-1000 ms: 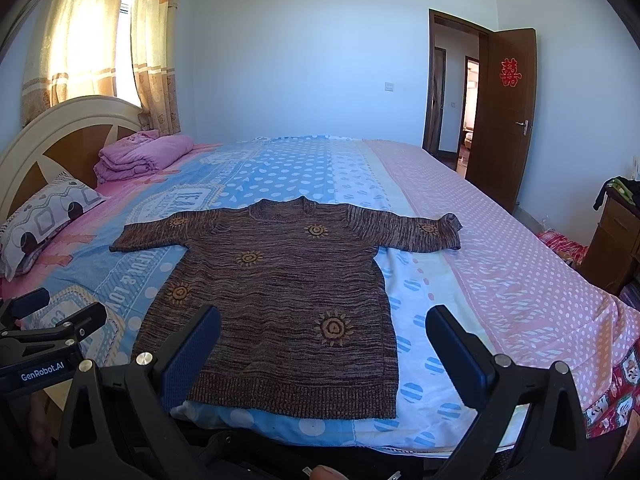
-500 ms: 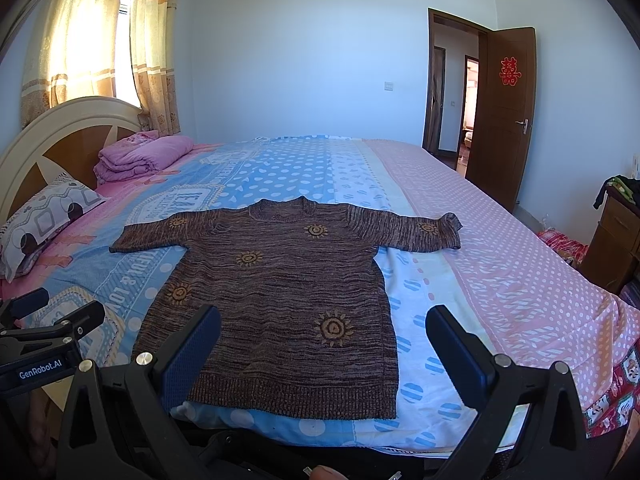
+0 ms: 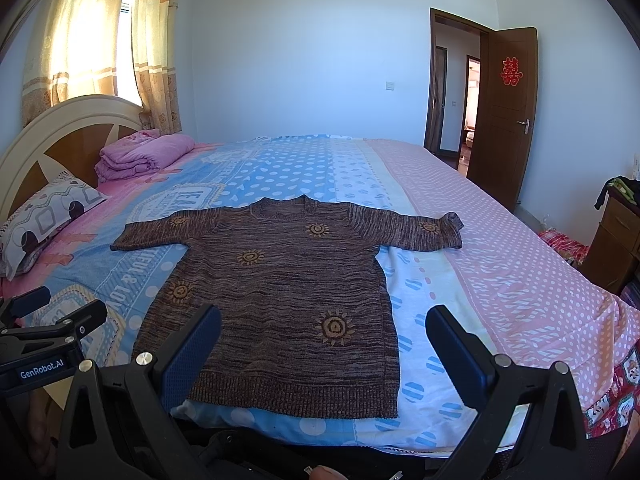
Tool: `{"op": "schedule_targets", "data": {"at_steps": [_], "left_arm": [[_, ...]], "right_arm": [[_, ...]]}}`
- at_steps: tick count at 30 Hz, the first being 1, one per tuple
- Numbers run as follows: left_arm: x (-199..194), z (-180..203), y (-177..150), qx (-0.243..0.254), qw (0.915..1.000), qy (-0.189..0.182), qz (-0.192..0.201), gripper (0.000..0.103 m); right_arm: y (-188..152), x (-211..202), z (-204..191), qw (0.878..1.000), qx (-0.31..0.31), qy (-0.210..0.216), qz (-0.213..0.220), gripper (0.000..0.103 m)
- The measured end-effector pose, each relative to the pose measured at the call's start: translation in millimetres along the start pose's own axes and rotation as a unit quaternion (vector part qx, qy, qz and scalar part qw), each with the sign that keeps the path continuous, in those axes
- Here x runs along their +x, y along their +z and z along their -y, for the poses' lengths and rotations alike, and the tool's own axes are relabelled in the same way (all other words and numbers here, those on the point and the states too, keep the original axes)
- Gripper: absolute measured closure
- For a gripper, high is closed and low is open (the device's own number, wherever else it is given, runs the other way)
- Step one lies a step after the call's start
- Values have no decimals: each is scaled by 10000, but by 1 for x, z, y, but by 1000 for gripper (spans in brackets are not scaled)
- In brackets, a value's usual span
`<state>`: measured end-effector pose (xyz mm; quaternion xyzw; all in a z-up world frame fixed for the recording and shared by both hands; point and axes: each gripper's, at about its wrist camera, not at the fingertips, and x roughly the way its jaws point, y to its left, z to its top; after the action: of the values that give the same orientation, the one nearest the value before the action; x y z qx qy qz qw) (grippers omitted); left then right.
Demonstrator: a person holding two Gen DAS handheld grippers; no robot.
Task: Fold small clothes
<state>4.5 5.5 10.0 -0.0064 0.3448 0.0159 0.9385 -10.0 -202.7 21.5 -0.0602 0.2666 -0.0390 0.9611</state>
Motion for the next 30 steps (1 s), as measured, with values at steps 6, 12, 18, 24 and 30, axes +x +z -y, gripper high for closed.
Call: {"op": "schedule_targets", "data": {"at_steps": [6, 12, 18, 24, 30], "left_arm": [[0, 1, -1, -7, 10000, 0, 6, 0], [0, 1, -1, -3, 10000, -5, 0, 0], [0, 1, -2, -4, 10000, -5, 1, 0], [2, 4, -4, 15, 10000, -26, -32, 0], [9, 8, -7, 74, 10000, -45, -33, 0]], "right_arm": [[0, -1, -1, 10000, -4, 4, -3, 1], [0, -1, -1, 10000, -2, 6, -4, 1], [-1, -1, -2, 10000, -13, 19, -10, 1], [-2, 0, -4, 10000, -38, 56, -31, 1], [-1, 4, -2, 9999, -41, 107, -32, 1]]}}
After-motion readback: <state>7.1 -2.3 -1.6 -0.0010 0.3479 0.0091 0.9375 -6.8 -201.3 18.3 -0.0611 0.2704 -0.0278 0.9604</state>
